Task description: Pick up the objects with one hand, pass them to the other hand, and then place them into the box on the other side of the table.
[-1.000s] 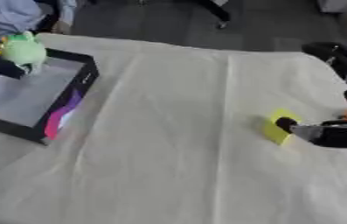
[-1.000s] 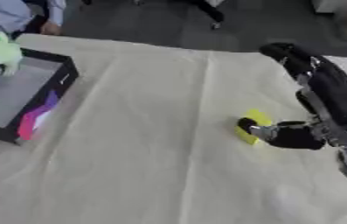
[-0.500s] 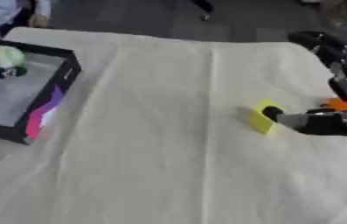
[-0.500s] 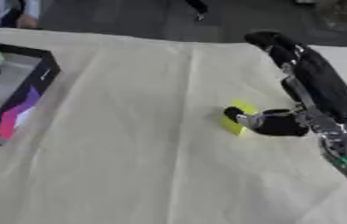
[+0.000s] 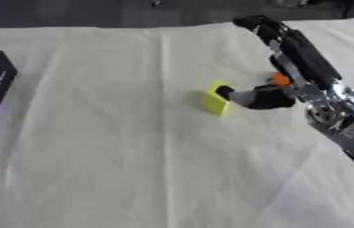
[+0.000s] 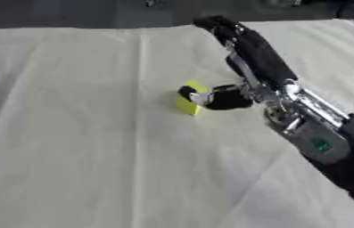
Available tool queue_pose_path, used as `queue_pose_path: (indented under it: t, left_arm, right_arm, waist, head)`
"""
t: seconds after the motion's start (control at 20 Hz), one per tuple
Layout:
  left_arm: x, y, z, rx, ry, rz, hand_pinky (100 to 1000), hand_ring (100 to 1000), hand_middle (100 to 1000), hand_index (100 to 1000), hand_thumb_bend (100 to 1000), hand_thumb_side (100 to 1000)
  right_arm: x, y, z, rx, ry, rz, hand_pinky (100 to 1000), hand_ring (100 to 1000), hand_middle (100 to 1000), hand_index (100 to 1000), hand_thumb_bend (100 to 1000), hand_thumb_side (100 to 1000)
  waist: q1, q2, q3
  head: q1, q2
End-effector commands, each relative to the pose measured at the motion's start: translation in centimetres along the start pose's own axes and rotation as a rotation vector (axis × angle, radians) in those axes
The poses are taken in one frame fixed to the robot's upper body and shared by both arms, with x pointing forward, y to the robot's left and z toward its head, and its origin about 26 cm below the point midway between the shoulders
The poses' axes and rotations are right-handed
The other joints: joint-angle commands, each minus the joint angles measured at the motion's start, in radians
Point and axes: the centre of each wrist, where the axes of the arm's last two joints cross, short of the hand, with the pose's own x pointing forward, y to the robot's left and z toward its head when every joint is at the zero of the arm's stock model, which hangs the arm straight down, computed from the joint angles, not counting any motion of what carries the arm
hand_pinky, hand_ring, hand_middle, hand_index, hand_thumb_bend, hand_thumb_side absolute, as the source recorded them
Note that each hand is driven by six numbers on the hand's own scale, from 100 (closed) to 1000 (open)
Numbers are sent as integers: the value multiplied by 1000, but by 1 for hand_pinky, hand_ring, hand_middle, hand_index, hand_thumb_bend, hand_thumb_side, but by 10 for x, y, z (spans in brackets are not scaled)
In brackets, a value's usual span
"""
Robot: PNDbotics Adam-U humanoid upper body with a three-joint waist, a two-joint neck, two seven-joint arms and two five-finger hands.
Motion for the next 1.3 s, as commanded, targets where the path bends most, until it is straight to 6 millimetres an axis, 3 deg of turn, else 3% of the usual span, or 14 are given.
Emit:
queue_pose_path:
  t: [0.05, 0.45, 0.5, 0.55, 0.75, 1.1, 1.15, 1.3]
  left_arm:
    - [25, 35, 14, 102, -124, 53, 869, 777, 738, 816, 302, 447]
    - [70, 47, 49, 72, -345, 99, 871, 780, 734, 812, 308, 432]
    - [73, 48, 52, 62, -359, 100, 871, 780, 732, 809, 388, 427]
    - [75, 48, 54, 54, -371, 102, 871, 780, 730, 807, 308, 440]
    - [82, 49, 60, 32, -395, 111, 870, 780, 727, 802, 305, 452]
    - [90, 48, 63, 11, -396, 128, 862, 773, 717, 794, 339, 480]
    - [91, 48, 63, 10, -395, 131, 861, 772, 715, 792, 344, 480]
    - [93, 47, 65, 9, -390, 134, 857, 769, 710, 789, 363, 489]
  right_arm:
    - [-2, -15, -3, 57, 123, 11, 837, 874, 837, 921, 631, 407]
    - [-3, -25, -9, 280, 349, -74, 833, 878, 827, 919, 644, 444]
    - [-3, -25, -9, 310, 369, -91, 834, 880, 828, 920, 641, 375]
    - [-3, -25, -9, 345, 387, -113, 831, 879, 824, 920, 636, 441]
    - [-2, -24, -9, 439, 440, -198, 825, 877, 819, 919, 631, 469]
    - [4, -21, -12, 448, 471, -229, 827, 874, 816, 918, 643, 467]
    - [4, -20, -12, 442, 479, -225, 827, 874, 816, 918, 599, 468]
    - [6, -20, -13, 424, 506, -220, 826, 874, 814, 917, 644, 466]
  waist:
    - [-9, -22, -1]
    - [-11, -24, 8]
    - [-12, -24, 9]
    - [-12, -22, 11]
    - [-13, -14, 19]
    - [-15, 9, 38]
    - [-15, 12, 42]
    - [-17, 22, 50]
  head:
    - [-28, 4]
    - [-58, 7]
    - [-59, 7]
    - [-61, 5]
    - [-70, -4]
    - [-92, -20]
    - [-95, -23]
    - [-108, -28]
